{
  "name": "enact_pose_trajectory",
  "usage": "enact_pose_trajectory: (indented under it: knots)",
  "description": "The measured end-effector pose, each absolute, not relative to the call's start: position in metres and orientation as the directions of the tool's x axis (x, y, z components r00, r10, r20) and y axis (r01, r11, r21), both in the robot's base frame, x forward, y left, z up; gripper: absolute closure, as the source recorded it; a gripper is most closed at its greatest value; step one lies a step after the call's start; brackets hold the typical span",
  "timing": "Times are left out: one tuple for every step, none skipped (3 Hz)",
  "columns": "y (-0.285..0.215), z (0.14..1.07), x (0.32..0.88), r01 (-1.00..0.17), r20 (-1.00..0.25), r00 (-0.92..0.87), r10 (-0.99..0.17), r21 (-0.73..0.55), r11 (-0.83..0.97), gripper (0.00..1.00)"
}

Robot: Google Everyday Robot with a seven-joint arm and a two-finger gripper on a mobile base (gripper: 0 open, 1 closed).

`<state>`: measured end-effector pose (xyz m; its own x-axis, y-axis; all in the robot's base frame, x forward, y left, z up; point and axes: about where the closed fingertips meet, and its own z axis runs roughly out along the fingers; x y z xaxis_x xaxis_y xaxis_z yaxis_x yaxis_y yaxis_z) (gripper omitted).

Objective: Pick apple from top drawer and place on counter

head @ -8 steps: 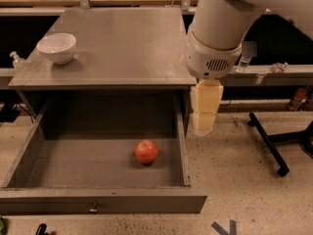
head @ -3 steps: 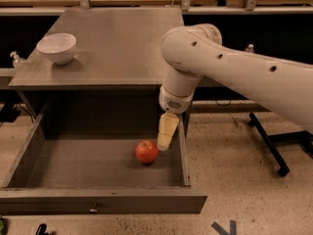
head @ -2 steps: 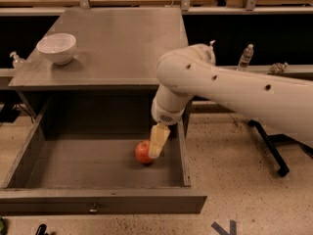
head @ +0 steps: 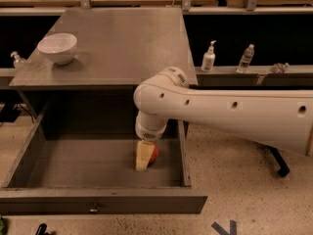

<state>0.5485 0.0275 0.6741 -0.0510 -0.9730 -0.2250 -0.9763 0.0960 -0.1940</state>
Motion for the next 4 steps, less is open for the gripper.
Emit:
enact_pose_trajectory:
  knots:
    - [0.032, 0.653, 0.544, -0.984, -0.196, -0.064, -0.979, -0.153, 0.095, 0.0]
    - [0.03, 0.636, 0.54, -0.99, -0.188, -0.082, -0.979, -0.093, 0.101, 0.0]
    - [0.027, 0.624, 0.537, -0.993, -0.19, -0.102, -0.976, -0.043, 0.112, 0.14]
    - [0.026, 0.62, 0.537, -0.993, -0.204, -0.117, -0.972, -0.009, 0.122, 0.38]
